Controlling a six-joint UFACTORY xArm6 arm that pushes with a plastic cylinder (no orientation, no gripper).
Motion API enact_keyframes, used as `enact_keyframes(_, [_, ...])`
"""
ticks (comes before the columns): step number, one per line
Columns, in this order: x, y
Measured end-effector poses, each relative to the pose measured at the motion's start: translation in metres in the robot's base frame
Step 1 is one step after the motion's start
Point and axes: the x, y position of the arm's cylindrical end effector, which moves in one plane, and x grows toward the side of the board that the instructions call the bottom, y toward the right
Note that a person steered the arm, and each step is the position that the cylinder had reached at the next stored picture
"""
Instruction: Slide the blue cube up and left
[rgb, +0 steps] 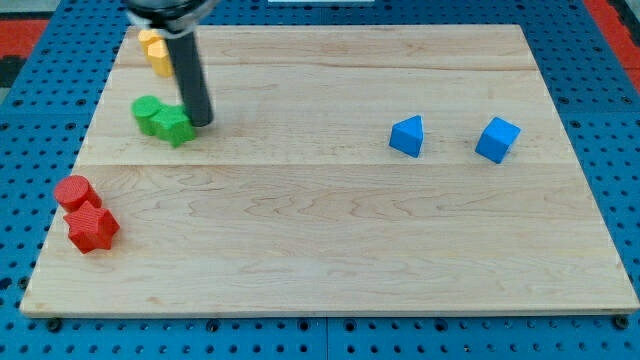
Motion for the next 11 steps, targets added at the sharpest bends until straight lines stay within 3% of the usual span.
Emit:
enact_keyframes(4, [-0.036, -0.013])
enact_keyframes(6, [-0.013, 0.022])
enact_keyframes(11, [-0.029, 0.022])
